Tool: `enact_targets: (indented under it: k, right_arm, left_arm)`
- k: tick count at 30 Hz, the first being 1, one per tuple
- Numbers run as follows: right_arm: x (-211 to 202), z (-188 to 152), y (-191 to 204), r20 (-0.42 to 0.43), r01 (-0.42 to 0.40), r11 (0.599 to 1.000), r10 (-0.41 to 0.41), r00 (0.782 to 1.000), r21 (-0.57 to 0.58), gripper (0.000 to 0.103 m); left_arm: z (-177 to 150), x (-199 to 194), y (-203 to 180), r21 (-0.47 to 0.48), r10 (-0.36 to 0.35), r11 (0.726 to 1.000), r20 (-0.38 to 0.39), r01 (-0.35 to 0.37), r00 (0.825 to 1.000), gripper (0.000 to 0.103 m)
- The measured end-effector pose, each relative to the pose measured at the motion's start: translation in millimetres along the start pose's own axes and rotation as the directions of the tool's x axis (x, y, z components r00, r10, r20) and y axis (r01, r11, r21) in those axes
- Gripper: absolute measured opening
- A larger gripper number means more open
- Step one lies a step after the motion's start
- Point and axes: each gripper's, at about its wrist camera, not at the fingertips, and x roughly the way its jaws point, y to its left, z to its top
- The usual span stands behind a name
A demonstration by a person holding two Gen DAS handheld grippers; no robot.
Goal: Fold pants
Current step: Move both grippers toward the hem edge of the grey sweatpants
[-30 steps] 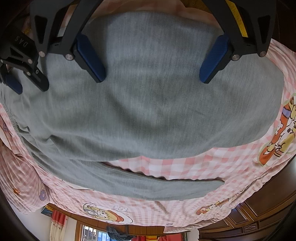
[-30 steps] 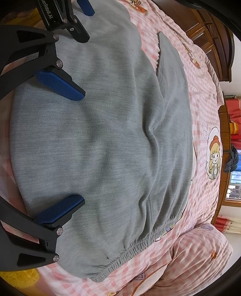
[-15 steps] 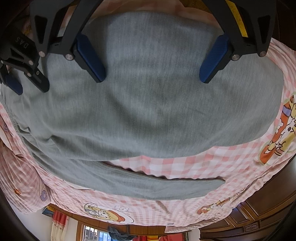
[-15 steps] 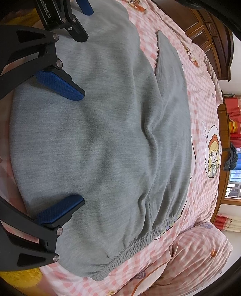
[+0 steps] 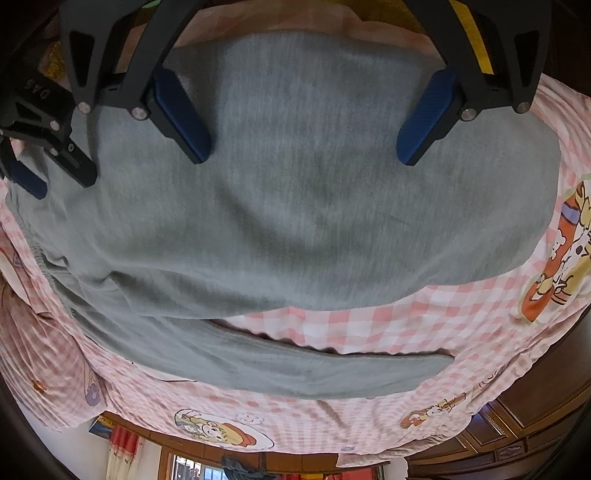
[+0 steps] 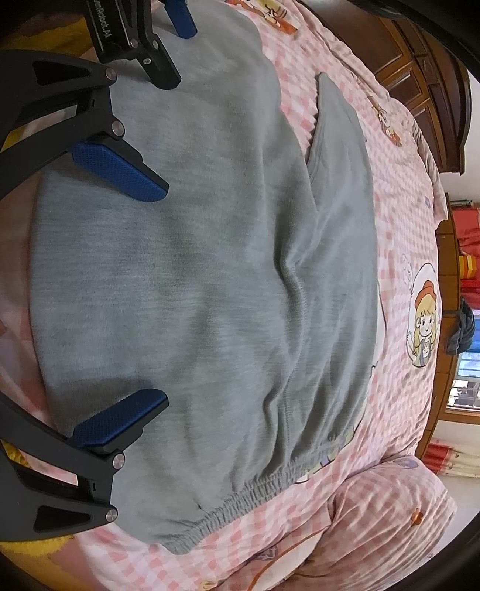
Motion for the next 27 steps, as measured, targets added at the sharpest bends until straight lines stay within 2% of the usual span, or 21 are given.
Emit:
enact_targets:
  k: [5,13,27]
  right_arm:
    - [-6,7,-4,0.008,-0.011,1.000,0.011,1.000,0.007,0.103]
    - [-13,28,-18,0.029,-0.030,0.999,0.029,0.999,0.025,0.103]
    - [-9,80,-57,0.057,-0.035,0.997,0.031,0.998,0.072,0.103]
  left_arm:
    - [5,-8,-3,0.026,0.008,1.000,0.017,-0.008,1.000,0.102]
    - [21,-15,-3,0.012,-0.012,1.000,0.020,0.011,1.000,0.102]
    - [80,-10,-9,0.039,-0.046,0.998,0.032,0.045,0.998,0.102]
